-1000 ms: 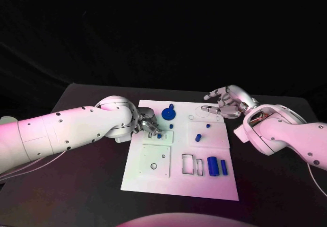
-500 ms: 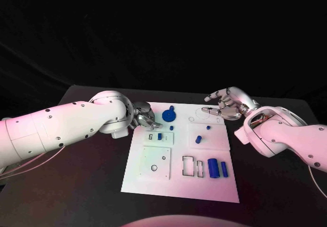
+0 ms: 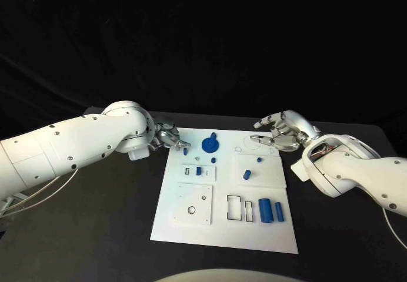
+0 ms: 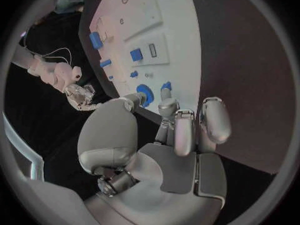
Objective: Assemble the parts on the task board
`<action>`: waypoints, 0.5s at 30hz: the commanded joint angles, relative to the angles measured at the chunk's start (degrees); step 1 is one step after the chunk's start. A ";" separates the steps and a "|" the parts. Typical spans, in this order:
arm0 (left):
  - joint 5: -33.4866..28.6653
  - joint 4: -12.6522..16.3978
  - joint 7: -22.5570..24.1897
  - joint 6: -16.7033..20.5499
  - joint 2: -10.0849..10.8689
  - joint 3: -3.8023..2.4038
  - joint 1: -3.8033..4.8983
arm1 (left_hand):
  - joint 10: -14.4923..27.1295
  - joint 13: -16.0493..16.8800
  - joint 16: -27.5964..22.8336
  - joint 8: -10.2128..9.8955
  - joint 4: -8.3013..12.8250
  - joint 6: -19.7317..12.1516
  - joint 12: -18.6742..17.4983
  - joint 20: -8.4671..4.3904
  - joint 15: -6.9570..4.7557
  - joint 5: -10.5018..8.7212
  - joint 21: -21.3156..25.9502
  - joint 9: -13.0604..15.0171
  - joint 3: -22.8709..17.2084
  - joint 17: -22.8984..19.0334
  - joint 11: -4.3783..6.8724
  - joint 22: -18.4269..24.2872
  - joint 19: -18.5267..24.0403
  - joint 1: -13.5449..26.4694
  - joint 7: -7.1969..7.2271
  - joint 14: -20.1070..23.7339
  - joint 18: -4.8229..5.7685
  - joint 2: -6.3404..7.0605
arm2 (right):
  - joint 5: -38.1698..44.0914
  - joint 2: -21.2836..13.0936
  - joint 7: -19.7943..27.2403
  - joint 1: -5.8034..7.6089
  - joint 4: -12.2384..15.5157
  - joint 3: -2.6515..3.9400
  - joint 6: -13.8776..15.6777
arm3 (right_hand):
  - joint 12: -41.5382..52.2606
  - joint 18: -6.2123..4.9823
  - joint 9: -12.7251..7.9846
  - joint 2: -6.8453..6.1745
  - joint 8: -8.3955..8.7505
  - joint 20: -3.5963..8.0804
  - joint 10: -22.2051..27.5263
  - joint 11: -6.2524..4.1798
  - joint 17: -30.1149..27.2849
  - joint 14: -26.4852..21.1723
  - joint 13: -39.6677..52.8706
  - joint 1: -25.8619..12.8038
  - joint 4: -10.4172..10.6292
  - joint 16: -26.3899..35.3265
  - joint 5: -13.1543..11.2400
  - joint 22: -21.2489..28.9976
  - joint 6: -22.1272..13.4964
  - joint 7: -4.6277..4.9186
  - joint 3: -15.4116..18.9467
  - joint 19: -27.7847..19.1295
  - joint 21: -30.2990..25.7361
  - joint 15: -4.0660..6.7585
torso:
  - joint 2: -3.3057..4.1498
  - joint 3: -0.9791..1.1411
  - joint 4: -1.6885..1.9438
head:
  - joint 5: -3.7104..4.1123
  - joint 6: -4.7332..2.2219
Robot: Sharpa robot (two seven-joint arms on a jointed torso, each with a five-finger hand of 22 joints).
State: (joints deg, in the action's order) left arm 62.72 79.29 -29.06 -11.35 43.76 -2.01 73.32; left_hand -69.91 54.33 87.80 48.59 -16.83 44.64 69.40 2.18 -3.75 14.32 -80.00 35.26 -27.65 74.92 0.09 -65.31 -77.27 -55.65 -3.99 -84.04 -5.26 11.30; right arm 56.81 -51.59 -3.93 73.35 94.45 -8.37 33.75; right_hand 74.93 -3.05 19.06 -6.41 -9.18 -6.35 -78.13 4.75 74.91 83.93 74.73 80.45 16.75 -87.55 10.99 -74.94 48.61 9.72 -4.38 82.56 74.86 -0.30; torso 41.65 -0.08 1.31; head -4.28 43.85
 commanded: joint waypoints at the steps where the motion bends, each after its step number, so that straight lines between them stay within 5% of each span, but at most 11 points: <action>1: 1.87 -0.88 0.27 -2.61 -0.88 -0.01 0.10 | 0.26 -0.03 -0.03 -0.30 0.09 -0.22 -0.11 0.48 0.31 -0.01 0.25 -0.15 0.51 11.28 -0.18 0.00 -0.03 -0.23 -0.21 -4.79 0.36 -0.16 | 0.06 0.12 0.47 -0.16 -0.01 0.02 0.02 | -0.14 -0.74 -0.06 -0.02 0.30 -0.10 0.33 0.16 8.12 4.33 0.05 -0.58 -0.07 0.22 0.28 -3.50 0.11 0.16 0.05 -0.38 -0.19 -0.26 | 0.07 -0.08 -0.04 | -0.03 0.01; 15: 2.51 -4.82 0.38 -3.07 -3.54 0.52 0.11 | 0.53 -0.34 -0.17 -0.56 0.07 -0.17 -0.30 0.56 0.39 -0.05 0.37 -0.30 0.79 11.06 -0.26 0.26 0.12 -0.18 -0.29 -4.72 0.31 -0.30 | 0.03 0.25 0.39 -0.26 -0.10 0.02 -0.02 | -0.14 -0.74 -0.06 -0.02 0.30 -0.10 0.33 0.16 8.12 4.33 0.05 -0.58 -0.07 0.22 0.28 -3.50 0.11 0.16 0.05 -0.38 -0.19 -0.26 | 0.12 0.00 0.03 | -0.10 0.30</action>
State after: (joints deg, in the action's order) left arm 64.69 74.76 -28.99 -13.28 40.47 -1.49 73.34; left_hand -69.72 54.01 87.80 48.33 -16.68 44.64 69.40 2.37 -3.75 14.32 -80.00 35.04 -27.18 74.92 -0.10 -65.09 -77.08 -55.65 -3.98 -84.04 -5.26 11.30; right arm 56.73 -51.40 -3.90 73.13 94.36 -8.37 33.76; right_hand 74.94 -3.05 19.06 -6.41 -9.18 -6.35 -78.14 4.75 74.91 83.93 74.74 80.45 16.76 -87.55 10.99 -74.93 48.61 9.72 -4.38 82.56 74.86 -0.30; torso 41.79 -0.16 1.31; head -4.41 44.09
